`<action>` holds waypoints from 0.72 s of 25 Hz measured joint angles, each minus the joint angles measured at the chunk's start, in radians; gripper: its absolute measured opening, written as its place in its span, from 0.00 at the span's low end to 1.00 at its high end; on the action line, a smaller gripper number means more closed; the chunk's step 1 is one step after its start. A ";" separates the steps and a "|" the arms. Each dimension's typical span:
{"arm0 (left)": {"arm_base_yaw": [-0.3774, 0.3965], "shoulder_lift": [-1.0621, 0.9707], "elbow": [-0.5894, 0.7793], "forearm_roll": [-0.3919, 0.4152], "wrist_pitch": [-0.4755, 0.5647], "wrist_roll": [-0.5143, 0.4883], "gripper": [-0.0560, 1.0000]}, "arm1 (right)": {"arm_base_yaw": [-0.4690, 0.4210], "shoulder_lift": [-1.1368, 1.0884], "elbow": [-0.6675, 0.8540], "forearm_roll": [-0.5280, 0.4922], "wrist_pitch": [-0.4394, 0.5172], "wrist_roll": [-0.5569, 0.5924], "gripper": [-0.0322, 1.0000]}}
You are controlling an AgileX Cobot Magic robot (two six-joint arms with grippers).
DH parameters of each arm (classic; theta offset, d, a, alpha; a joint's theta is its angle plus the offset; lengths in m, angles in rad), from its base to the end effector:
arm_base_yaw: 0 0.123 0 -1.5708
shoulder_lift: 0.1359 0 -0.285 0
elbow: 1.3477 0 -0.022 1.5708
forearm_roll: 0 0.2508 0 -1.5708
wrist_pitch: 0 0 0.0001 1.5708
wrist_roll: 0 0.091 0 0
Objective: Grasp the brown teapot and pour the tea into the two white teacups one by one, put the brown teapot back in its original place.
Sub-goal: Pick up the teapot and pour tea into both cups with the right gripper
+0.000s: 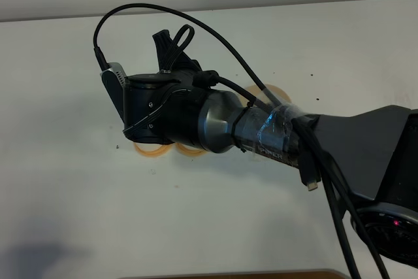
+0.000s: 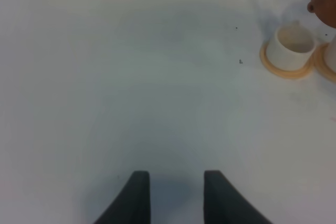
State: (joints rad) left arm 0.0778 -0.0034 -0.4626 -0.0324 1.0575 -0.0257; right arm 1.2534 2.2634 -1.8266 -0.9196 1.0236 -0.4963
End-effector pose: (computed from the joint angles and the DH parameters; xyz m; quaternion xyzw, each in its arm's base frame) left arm -0.0009 -0.0026 0.2671 -0.0442 0.8599 -0.0030 0.5085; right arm 0.2090 0.4381 0.1899 -0.8077 0.4241 -0.3389 0.2299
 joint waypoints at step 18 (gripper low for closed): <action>0.000 0.000 0.000 0.000 0.000 0.000 0.33 | 0.010 0.032 0.000 -0.059 0.001 -0.004 0.16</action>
State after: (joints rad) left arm 0.0778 -0.0034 -0.4626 -0.0324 1.0575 -0.0257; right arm 1.2637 2.2950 -1.8266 -0.9789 1.0245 -0.5001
